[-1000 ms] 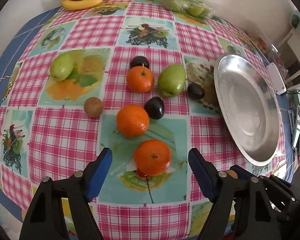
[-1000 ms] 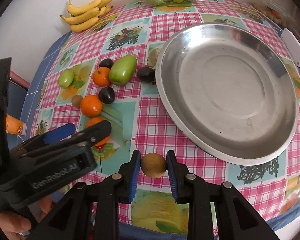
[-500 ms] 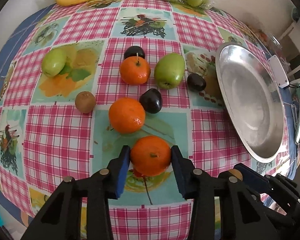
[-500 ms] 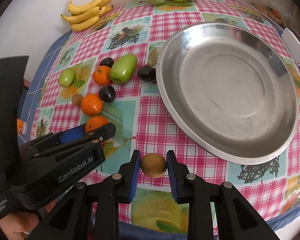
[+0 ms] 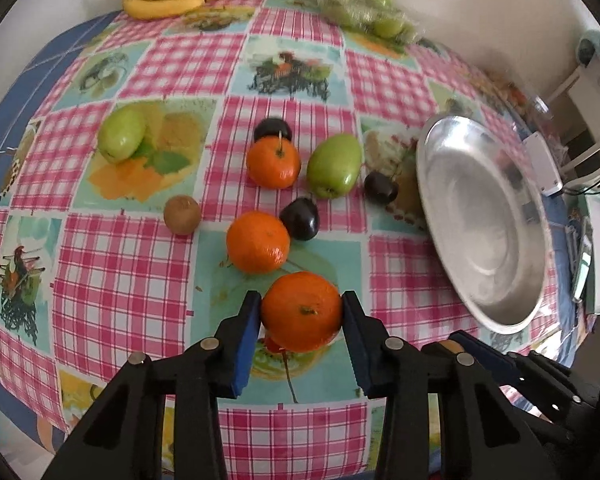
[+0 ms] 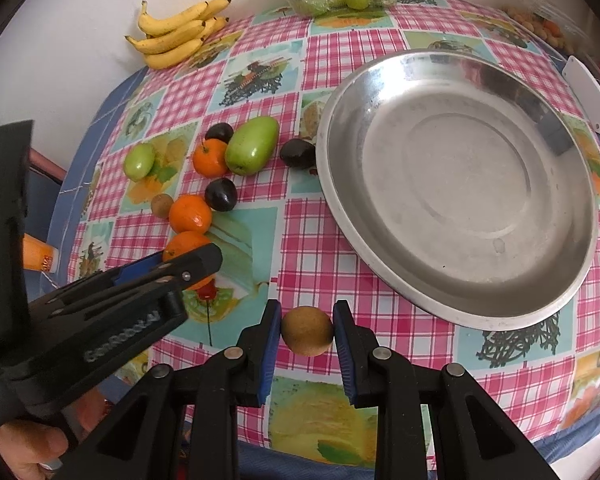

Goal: Organize fruits
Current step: 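Carry the orange in the left gripper and kiwi in the right over the steel plate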

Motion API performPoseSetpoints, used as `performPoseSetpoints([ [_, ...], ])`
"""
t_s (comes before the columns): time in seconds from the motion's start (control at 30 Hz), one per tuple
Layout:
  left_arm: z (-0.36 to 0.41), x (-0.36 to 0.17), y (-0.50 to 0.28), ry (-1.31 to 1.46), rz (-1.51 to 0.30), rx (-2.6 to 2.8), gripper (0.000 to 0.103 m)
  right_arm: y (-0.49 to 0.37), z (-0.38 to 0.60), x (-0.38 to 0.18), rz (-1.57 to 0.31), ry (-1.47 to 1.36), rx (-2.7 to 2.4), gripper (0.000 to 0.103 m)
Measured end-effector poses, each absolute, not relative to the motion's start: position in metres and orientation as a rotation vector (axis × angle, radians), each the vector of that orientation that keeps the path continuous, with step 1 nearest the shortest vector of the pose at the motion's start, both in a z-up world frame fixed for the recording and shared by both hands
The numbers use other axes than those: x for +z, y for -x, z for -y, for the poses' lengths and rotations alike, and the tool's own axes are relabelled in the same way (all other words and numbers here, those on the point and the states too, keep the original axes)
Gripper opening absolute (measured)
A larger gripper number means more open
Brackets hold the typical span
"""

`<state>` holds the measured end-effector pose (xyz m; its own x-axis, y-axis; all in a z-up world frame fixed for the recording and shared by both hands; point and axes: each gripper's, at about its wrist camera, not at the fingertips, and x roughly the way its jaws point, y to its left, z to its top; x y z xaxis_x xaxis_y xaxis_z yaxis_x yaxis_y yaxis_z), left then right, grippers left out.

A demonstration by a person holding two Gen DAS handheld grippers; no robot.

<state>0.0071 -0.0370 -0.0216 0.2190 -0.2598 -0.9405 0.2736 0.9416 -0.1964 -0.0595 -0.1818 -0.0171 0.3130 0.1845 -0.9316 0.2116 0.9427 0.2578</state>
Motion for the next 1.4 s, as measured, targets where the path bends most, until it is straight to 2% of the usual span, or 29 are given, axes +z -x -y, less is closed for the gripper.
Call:
performPoseSetpoints([
  [0.3,0.029,0.009,-0.011,0.037,-1.218,-0.359,0.042,0.06,0.187,0.011,-1.17,-0.407,-0.015,0.028],
  [0.67,0.067,0.027,-0.042,-0.01,-1.169,-0.374,0.042,0.028,0.225,0.027,-1.118,-0.488,-0.138,0.028],
  [1.1,0.161,0.02,-0.057,-0.134,-1.181,-0.499,0.042,0.024,0.323,0.01,-1.089,-0.641,-0.399,0.028],
  [1.4,0.198,0.004,-0.061,-0.222,-1.171,-0.527,0.042,0.019,0.355,0.003,-1.085,-0.655,-0.482,0.028],
])
